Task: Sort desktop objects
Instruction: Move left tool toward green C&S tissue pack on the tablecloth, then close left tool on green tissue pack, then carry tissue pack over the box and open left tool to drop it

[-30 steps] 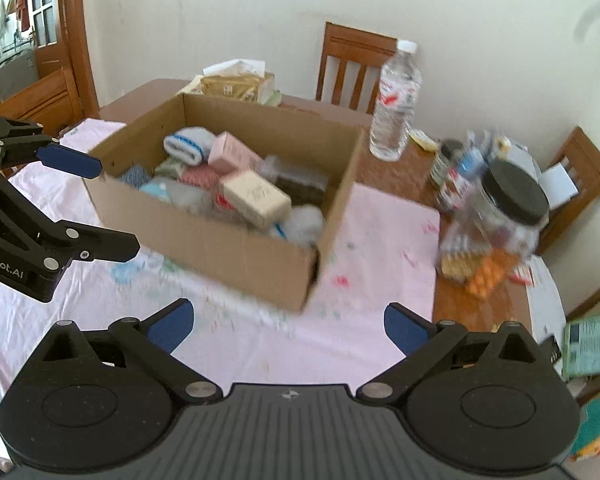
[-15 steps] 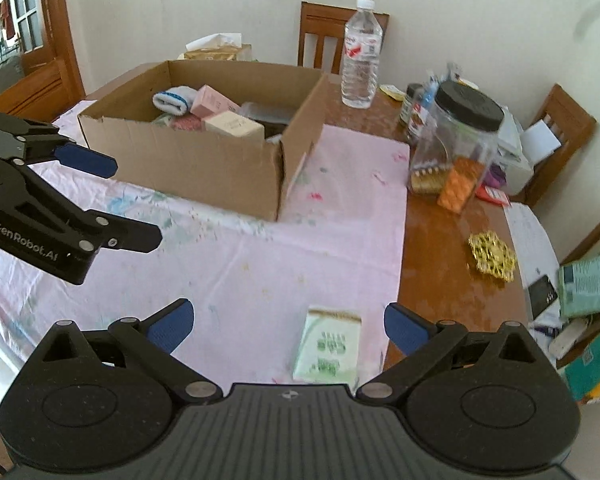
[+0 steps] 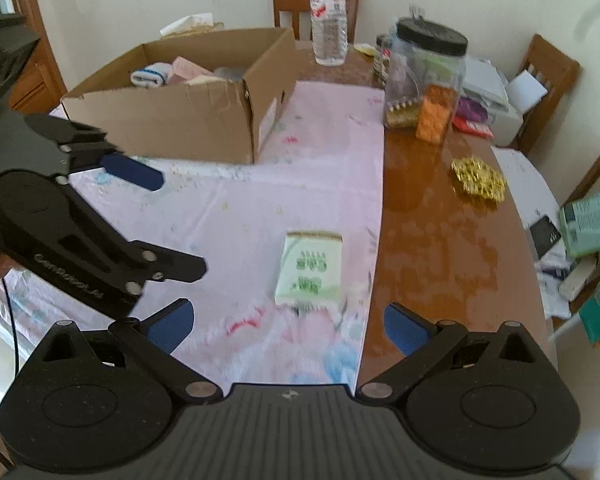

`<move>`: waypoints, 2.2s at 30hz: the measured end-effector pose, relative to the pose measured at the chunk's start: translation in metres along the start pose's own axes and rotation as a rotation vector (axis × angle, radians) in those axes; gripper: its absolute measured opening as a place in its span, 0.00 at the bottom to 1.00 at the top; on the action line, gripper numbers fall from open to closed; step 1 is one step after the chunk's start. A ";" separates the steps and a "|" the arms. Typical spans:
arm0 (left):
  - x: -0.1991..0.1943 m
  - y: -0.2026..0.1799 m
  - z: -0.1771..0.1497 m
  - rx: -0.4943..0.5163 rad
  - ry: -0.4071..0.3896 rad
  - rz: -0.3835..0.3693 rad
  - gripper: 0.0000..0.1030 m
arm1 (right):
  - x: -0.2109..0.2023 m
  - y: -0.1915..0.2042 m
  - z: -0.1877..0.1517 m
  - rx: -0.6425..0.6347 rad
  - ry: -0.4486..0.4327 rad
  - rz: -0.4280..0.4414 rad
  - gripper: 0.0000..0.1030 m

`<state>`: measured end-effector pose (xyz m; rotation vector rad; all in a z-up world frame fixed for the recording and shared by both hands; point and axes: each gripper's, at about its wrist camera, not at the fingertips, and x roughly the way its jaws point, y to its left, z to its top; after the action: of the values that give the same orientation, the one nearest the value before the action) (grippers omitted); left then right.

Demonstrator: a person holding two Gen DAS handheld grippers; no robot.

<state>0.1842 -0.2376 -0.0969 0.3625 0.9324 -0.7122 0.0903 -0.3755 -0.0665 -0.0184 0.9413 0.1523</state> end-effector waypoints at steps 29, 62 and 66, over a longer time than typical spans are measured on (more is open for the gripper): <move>0.080 -0.041 0.039 0.388 0.037 -0.144 0.90 | -0.004 -0.020 -0.030 0.096 0.022 -0.067 1.00; 0.019 -0.011 0.065 0.206 -0.025 -0.104 0.65 | -0.015 -0.005 0.002 0.027 0.008 -0.018 1.00; 0.004 -0.001 0.070 0.172 -0.041 -0.059 0.65 | -0.017 0.000 0.012 0.001 -0.010 0.003 1.00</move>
<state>0.2270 -0.2796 -0.0612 0.4721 0.8482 -0.8540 0.0907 -0.3768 -0.0456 -0.0154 0.9317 0.1546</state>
